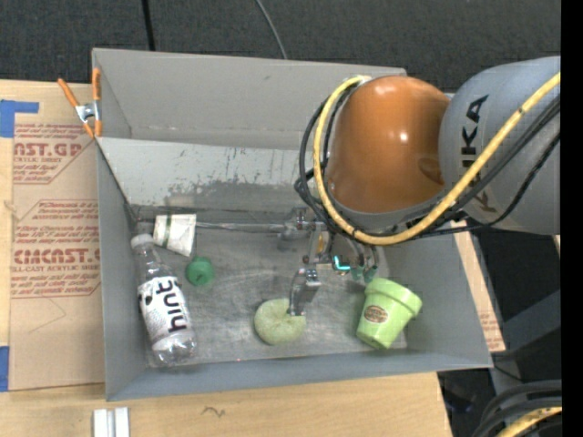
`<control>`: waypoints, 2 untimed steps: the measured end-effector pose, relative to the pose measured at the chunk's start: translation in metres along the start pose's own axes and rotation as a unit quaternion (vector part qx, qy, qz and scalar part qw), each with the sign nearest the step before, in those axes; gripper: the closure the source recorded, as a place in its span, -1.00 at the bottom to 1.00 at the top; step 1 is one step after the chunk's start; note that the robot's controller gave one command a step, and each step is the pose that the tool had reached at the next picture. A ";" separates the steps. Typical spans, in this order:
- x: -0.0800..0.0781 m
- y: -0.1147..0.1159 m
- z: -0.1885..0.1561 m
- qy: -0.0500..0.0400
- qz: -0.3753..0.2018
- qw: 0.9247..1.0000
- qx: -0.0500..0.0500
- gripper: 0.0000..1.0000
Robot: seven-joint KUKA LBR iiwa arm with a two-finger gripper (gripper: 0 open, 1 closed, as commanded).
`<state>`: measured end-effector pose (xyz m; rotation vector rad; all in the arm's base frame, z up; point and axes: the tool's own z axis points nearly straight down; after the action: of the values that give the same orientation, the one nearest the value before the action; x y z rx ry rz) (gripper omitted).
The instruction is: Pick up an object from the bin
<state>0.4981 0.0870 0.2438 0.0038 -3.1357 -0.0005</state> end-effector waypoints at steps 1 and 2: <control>-0.001 0.000 -0.003 -0.003 0.001 1.000 0.000 -1.00; 0.005 -0.019 0.067 -0.006 -0.006 1.000 -0.001 -1.00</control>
Offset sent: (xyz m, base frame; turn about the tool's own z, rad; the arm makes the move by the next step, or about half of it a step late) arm -0.0177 -0.0477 -0.1738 -0.0279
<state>0.4926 0.0683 0.1768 0.0215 -3.1471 -0.0031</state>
